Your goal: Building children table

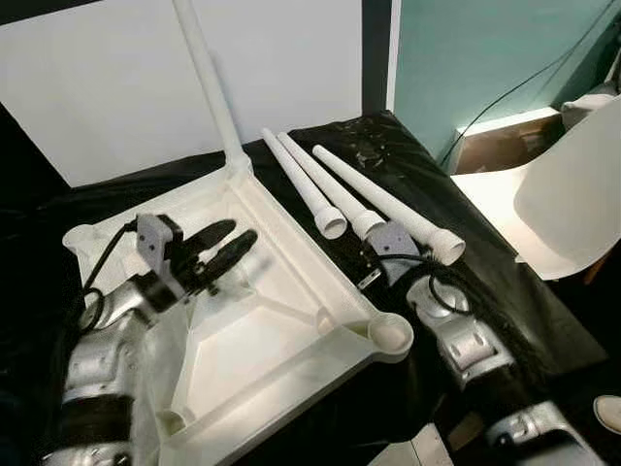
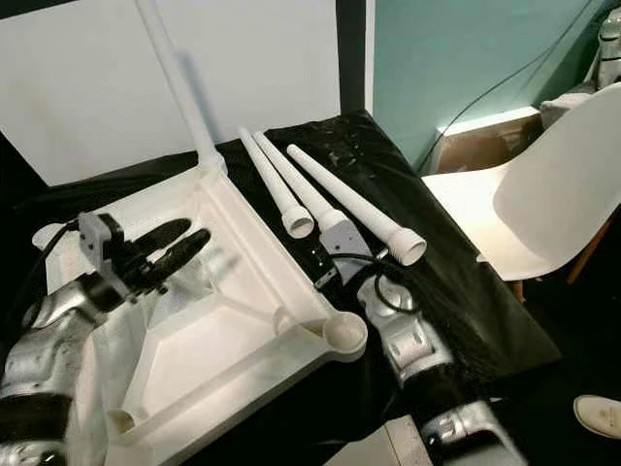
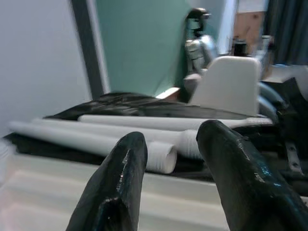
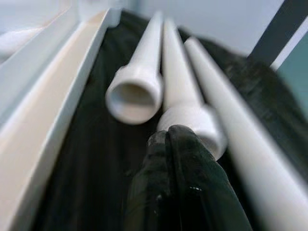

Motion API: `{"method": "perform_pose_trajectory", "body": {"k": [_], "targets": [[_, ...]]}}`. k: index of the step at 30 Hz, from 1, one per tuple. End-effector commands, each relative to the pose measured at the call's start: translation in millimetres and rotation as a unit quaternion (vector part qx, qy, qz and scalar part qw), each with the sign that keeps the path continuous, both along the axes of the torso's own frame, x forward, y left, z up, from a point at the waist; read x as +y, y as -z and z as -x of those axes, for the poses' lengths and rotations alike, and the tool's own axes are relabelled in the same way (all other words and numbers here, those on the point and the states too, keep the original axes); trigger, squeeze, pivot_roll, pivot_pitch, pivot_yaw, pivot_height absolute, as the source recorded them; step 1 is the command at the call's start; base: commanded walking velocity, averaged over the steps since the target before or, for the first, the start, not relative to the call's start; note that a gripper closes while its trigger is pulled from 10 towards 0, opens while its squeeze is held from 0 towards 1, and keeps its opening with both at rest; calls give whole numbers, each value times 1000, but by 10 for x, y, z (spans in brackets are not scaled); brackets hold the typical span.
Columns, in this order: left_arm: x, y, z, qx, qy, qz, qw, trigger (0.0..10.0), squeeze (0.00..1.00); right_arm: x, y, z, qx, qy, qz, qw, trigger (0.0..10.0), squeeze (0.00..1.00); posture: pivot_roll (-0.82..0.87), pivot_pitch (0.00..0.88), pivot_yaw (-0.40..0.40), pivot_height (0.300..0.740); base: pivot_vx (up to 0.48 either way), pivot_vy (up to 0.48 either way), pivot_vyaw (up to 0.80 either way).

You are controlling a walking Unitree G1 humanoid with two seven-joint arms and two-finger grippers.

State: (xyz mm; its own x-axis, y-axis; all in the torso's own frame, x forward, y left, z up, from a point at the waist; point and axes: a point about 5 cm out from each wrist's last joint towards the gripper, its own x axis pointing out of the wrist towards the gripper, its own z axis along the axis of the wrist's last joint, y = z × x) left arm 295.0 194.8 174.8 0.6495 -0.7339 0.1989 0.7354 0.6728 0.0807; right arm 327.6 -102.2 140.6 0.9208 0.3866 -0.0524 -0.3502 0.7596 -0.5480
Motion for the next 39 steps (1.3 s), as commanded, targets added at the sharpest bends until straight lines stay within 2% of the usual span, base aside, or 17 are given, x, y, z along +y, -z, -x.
{"method": "perform_pose_trajectory", "body": {"k": [1,2,3,4,5,6,7,8,9,10,14,16,17,18,27,30,39], "targets": [[62,87,-134,28,-146,40,988,10000,0,22,26,-37,-7,-9,39,999,10000,0,-102,0,107,740,0,0,0],[-67,161,-168,40,-159,43,986,10000,0,-51,8,-102,-17,-9,76,997,10000,0,-103,0,105,740,0,0,0],[-179,206,-164,50,-158,47,985,10000,0,-127,-5,-152,-23,-7,109,994,10000,125,-102,0,102,740,0,0,0],[-179,206,-164,50,-158,47,985,10000,0,-127,-5,-152,-23,-7,109,994,10000,125,-102,0,102,740,0,0,0],[-246,227,-152,56,-155,50,985,10000,0,-175,-15,-179,-27,-5,129,991,10000,125,-102,0,102,740,0,0,0],[-280,236,-140,60,-153,53,985,10000,0,-210,-26,-192,-30,-5,144,989,10000,282,-99,0,101,740,0,0,0],[-299,243,-117,66,-150,56,985,10000,0,-239,-31,-197,-30,-5,154,988,10000,357,-98,0,101,740,0,0,0],[-299,243,-117,66,-150,56,985,10000,0,-239,-31,-197,-30,-5,154,988,10000,357,-98,0,101,740,0,0,0],[-311,252,-100,70,-148,56,985,10000,0,-262,-28,-201,-29,-4,163,986,10000,882,-97,0,102,740,0,0,0],[-329,270,-83,75,-144,56,985,10000,0,-292,-19,-214,-33,-4,179,983,10000,1000,-97,0,102,740,0,0,0],[-356,308,-59,81,-135,49,986,10000,0,-321,-21,-245,-47,-11,214,976,10000,1000,-95,0,108,740,0,0,0],[-356,308,-59,81,-135,49,986,10000,0,-321,-21,-245,-47,-11,214,976,10000,1000,-95,0,108,740,0,0,0],[-357,307,-62,81,-134,49,986,10000,0,-317,-24,-259,-50,-17,220,974,10000,871,-92,0,110,740,0,0,0],[-356,304,-63,80,-133,49,987,10000,0,-308,-23,-273,-51,-24,227,972,10000,0,-83,0,113,740,0,0,0],[-346,290,-25,80,-148,39,985,10000,0,-251,-46,-382,-66,-42,253,964,10000,0,-50,0,120,740,0,0,0],[-307,294,32,86,-153,29,984,10000,0,-248,-18,-431,-70,-46,277,957,10000,0,-24,0,126,740,0,0,0],[-168,250,151,84,-170,11,982,10000,0,-188,2,-527,-60,-49,287,955,10000,0,62,5,136,740,0,0,0]]}}
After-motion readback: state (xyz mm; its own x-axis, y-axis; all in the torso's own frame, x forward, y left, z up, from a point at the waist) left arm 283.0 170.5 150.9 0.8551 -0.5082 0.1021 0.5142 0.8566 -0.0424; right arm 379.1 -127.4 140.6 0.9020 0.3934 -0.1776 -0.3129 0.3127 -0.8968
